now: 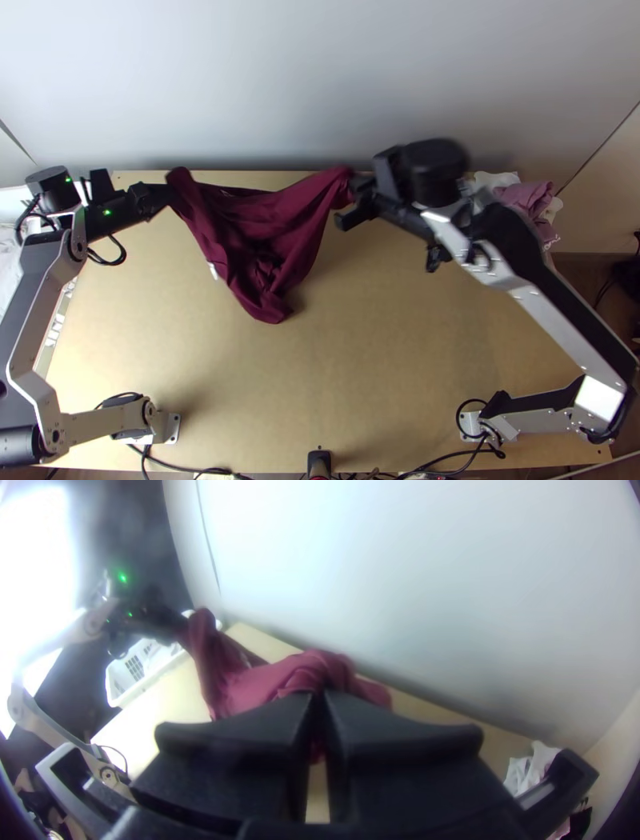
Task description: Fold the t-shirt
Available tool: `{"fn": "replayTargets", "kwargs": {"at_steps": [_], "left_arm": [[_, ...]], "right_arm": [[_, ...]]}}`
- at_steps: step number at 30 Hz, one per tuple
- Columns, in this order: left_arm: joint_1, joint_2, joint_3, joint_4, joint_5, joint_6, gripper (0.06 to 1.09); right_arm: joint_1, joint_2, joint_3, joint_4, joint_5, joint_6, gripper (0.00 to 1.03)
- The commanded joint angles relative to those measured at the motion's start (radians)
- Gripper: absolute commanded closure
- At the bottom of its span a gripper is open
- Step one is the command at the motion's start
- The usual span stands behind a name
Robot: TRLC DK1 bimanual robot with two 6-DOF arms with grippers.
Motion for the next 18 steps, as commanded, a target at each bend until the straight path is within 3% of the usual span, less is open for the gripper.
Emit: {"fn": "replayTargets", "kwargs": {"at_steps": [1, 13, 18], "left_arm": [[0.02, 0.074, -0.032, -0.022, 0.231, -0.164, 0.1], [-0.005, -0.106, -0.147, -0.084, 0.36, -0.134, 0.1], [-0.161, -0.201, -0.258, -0.123, 0.363, -0.037, 0.1]], "right_arm": [[0.009, -0.011, 0.243, -0.103, 0.02, 0.002, 1.0], [-0.001, -0.078, 0.167, -0.16, 0.021, 0.014, 1.0], [-0.002, -0.112, 0.098, -0.163, 0.023, 0.017, 1.0]]}}
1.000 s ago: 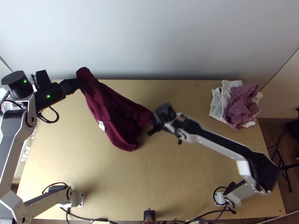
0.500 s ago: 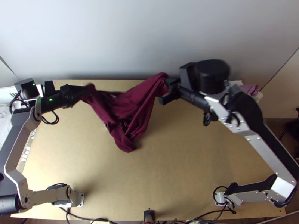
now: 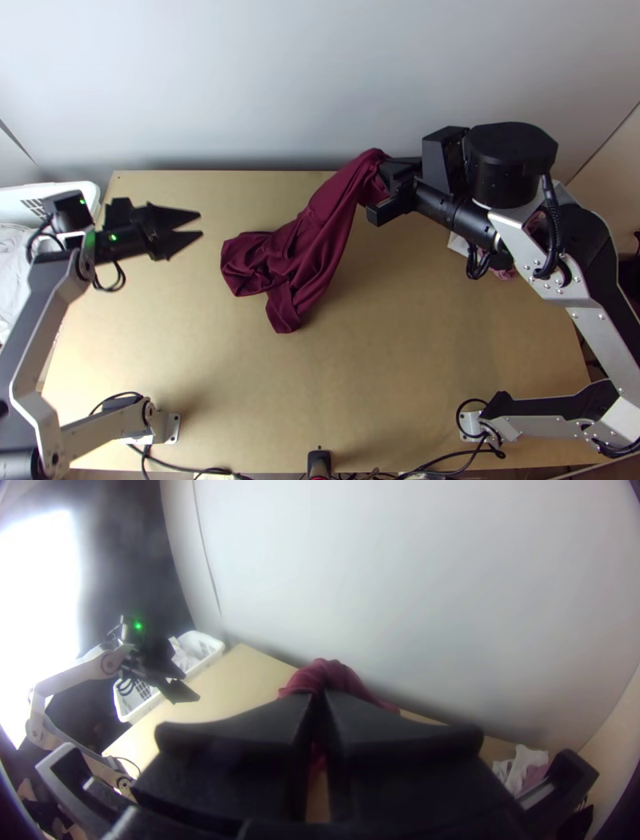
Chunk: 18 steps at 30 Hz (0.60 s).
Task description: Fold the t-shirt
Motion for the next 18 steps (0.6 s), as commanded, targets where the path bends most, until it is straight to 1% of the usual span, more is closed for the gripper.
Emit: {"fn": "replayTargets", "kwargs": {"at_steps": [1, 3, 6, 9, 11, 12, 14, 15, 18], "left_arm": [[-0.178, -0.118, -0.127, -0.05, 0.029, 0.082, 0.1], [-0.3, -0.122, -0.164, -0.058, -0.008, 0.084, 0.1], [-0.483, -0.118, -0.216, -0.055, -0.098, 0.107, 0.1], [-0.656, -0.089, -0.253, -0.015, -0.266, 0.112, 0.1], [-0.727, -0.064, -0.26, 0.036, -0.408, 0.127, 0.1], [-0.745, -0.05, -0.251, 0.049, -0.459, 0.135, 0.1], [-0.748, -0.03, -0.222, 0.051, -0.523, 0.167, 0.1], [-0.76, -0.026, -0.208, 0.052, -0.575, 0.185, 0.1], [-0.857, -0.023, -0.185, 0.046, -0.775, 0.256, 0.1]], "right_arm": [[-0.002, -0.044, -0.06, -0.015, 0.001, 0.005, 1.0], [-0.005, -0.044, -0.061, -0.015, 0.001, 0.007, 1.0], [-0.007, -0.041, -0.066, -0.012, 0.005, 0.014, 1.0], [-0.008, -0.041, -0.079, -0.009, 0.005, 0.022, 1.0], [-0.008, -0.041, -0.076, -0.004, 0.005, 0.03, 1.0], [-0.008, -0.039, -0.073, -0.003, 0.005, 0.031, 1.0], [-0.007, -0.039, -0.067, -0.003, 0.005, 0.033, 1.0], [-0.007, -0.039, -0.064, -0.003, 0.004, 0.034, 1.0], [-0.008, -0.039, -0.064, -0.004, 0.004, 0.042, 1.0]]}}
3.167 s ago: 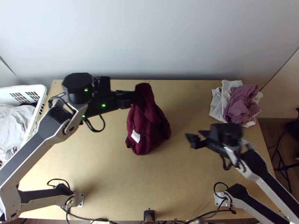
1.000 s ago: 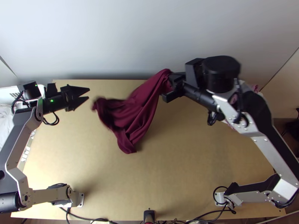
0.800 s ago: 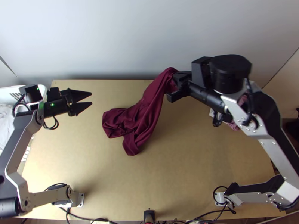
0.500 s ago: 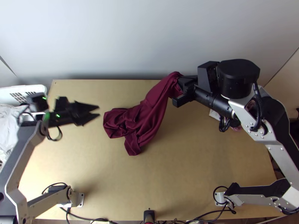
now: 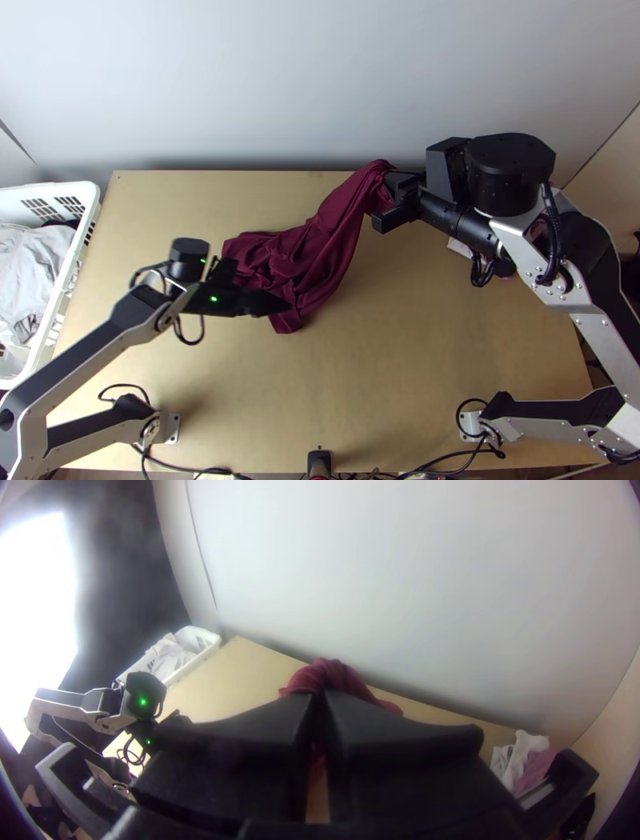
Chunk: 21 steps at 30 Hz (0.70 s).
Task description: Fold the t-shirt
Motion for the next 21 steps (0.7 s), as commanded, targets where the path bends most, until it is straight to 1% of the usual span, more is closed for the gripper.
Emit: {"fn": "replayTargets", "kwargs": {"at_steps": [1, 4, 5, 9, 16, 21], "left_arm": [[-0.237, 0.031, 0.022, 0.02, -0.393, 0.132, 0.1], [-0.386, 0.068, 0.016, 0.005, -0.672, 0.248, 0.1], [-0.414, 0.085, 0.017, -0.003, -0.729, 0.264, 0.1], [-0.421, 0.105, -0.013, 0.008, -0.769, 0.322, 0.11], [-0.392, 0.2, -0.027, 0.046, -0.926, 0.471, 0.11], [-0.414, 0.243, -0.036, 0.072, -0.926, 0.48, 0.11]], "right_arm": [[-0.001, -0.001, 0.005, 0.001, 0.0, 0.015, 1.0], [-0.001, 0.007, 0.021, 0.001, 0.0, 0.018, 1.0], [-0.001, 0.01, 0.026, 0.001, 0.0, 0.02, 1.0], [-0.001, 0.028, 0.057, -0.008, 0.0, 0.028, 1.0], [-0.001, 0.044, 0.083, -0.011, -0.002, 0.04, 1.0], [-0.001, 0.061, 0.101, -0.014, 0.0, 0.04, 1.0]]}}
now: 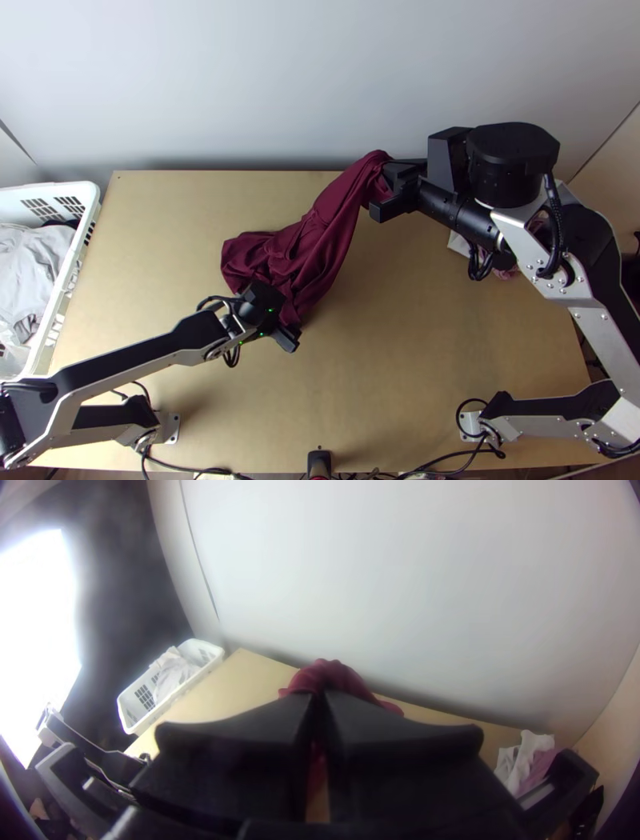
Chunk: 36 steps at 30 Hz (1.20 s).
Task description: Fold the t-shirt
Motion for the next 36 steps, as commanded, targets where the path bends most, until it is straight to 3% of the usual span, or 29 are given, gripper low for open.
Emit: {"fn": "replayTargets", "kwargs": {"at_steps": [1, 3, 4, 9, 13, 18, 23, 27, 31, 34, 35, 36], "left_arm": [[-0.039, 0.076, -0.02, 0.045, -0.064, 0.053, 0.11], [-0.048, 0.096, -0.03, 0.07, -0.067, 0.053, 0.12], [-0.046, 0.104, -0.033, 0.076, -0.067, 0.055, 0.21], [-0.014, 0.126, -0.033, 0.087, -0.026, 0.045, 1.06], [0.02, 0.046, -0.032, 0.021, 0.005, 0.048, 1.05], [0.123, -0.207, 0.094, -0.208, 0.081, 0.045, 1.05], [0.236, -0.436, 0.292, -0.498, 0.393, 0.045, 1.05], [0.3, -0.491, 0.511, -0.656, 0.625, -0.001, 1.05], [0.573, -0.447, 0.663, -0.575, 0.982, -0.234, 1.05], [1.066, -0.333, 0.634, -0.265, 1.408, -0.62, 1.05], [1.138, -0.296, 0.6, -0.107, 1.442, -0.755, 1.05], [1.15, -0.266, 0.554, 0.059, 1.408, -0.87, 1.05]], "right_arm": [[0.0, 0.023, 0.028, -0.004, 0.0, 0.002, 1.0], [0.0, 0.034, 0.038, -0.004, 0.0, 0.002, 1.0], [0.0, 0.038, 0.044, -0.004, 0.0, 0.002, 1.0], [0.0, 0.052, 0.061, -0.004, 0.0, 0.004, 1.0], [0.0, 0.06, 0.066, -0.004, 0.0, 0.002, 1.0], [-0.003, 0.06, 0.06, -0.004, 0.002, -0.001, 1.0], [-0.003, 0.061, 0.075, -0.004, 0.002, -0.002, 1.0], [-0.005, 0.063, 0.08, -0.004, 0.002, -0.004, 1.0], [-0.012, 0.08, 0.112, -0.004, 0.0, -0.004, 1.0], [-0.024, 0.095, 0.141, -0.004, 0.0, -0.004, 1.0], [-0.029, 0.1, 0.15, -0.004, 0.0, -0.002, 1.0], [-0.034, 0.104, 0.158, -0.001, 0.0, -0.002, 1.0]]}}
